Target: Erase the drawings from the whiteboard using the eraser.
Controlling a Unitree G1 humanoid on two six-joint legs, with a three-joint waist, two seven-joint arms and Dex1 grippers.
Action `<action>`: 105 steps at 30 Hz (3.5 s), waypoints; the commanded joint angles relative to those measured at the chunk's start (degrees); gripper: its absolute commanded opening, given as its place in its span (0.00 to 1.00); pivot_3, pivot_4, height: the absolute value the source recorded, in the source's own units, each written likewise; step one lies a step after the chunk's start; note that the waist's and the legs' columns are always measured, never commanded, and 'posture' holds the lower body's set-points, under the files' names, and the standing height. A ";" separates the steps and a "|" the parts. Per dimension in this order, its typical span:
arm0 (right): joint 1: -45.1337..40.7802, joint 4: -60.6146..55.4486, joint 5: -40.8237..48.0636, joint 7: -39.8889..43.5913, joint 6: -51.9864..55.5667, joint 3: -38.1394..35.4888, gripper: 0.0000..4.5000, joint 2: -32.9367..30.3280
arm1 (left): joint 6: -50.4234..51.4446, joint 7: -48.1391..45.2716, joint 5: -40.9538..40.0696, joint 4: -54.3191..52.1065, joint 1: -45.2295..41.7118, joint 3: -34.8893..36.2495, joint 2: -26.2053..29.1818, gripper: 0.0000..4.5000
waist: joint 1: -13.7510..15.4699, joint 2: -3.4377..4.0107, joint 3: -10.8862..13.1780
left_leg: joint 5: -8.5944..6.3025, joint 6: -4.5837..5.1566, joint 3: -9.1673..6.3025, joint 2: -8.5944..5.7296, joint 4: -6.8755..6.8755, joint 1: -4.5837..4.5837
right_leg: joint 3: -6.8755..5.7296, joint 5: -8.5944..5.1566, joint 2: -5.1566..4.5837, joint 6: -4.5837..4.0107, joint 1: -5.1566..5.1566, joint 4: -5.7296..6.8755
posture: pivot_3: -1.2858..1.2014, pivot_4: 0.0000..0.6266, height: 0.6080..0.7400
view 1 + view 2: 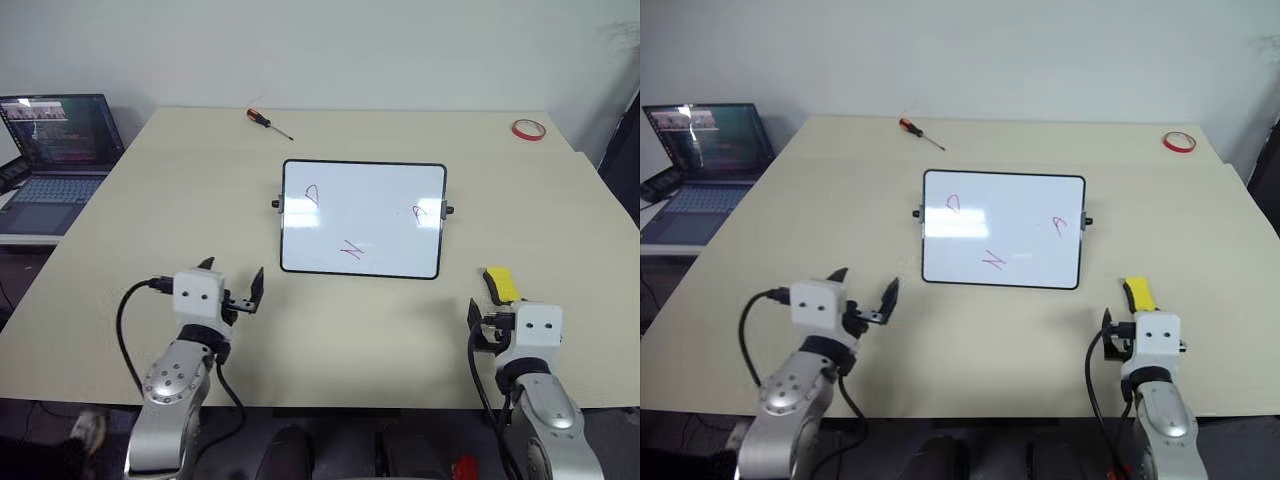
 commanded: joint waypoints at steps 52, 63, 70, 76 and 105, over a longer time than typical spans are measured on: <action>-13.79 4.46 8.62 -0.18 13.67 -10.51 0.99 -0.75 | -3.44 -47.11 -14.90 25.35 -36.68 -21.21 5.87 1.00 | -0.12 0.01 0.00 | 0.01 0.01 0.04 0.03 0.00 0.00 | -0.07 0.00 0.40 -0.01 -0.05 0.11 | 0.52 0.24 1.00; -18.19 10.16 11.48 0.57 13.93 -11.62 0.99 -2.36 | -6.79 -57.42 -11.16 34.17 -41.83 -28.07 4.65 1.00 | -0.42 0.03 0.00 | 0.01 0.02 0.06 0.04 0.02 -0.01 | -0.01 0.00 0.44 -0.01 -0.08 0.15 | 0.52 0.24 1.00; -19.22 12.06 11.57 0.70 12.42 -10.11 0.99 -2.52 | -9.60 -56.55 -9.29 36.51 -43.34 -27.14 3.97 1.00 | -0.32 0.03 0.00 | 0.01 0.02 0.06 0.02 0.05 -0.03 | 0.00 0.00 0.42 -0.01 -0.08 0.14 | 0.52 0.24 1.00; -19.67 13.24 11.54 0.77 11.26 -8.94 0.99 -2.53 | -9.62 -56.52 -9.05 36.05 -42.96 -26.85 4.23 1.00 | -0.35 0.03 0.00 | 0.01 0.03 0.07 0.03 0.05 -0.03 | 0.01 0.00 0.42 -0.01 -0.09 0.17 | 0.52 0.24 1.00; -19.11 13.59 10.87 0.68 6.82 -8.12 0.26 -4.42 | -10.69 -53.70 -8.44 34.77 -42.29 -26.01 3.95 1.00 | -0.32 0.03 0.00 | 0.01 0.02 0.07 0.03 0.06 -0.02 | 0.01 0.00 0.42 -0.01 -0.09 0.19 | 0.52 0.24 1.00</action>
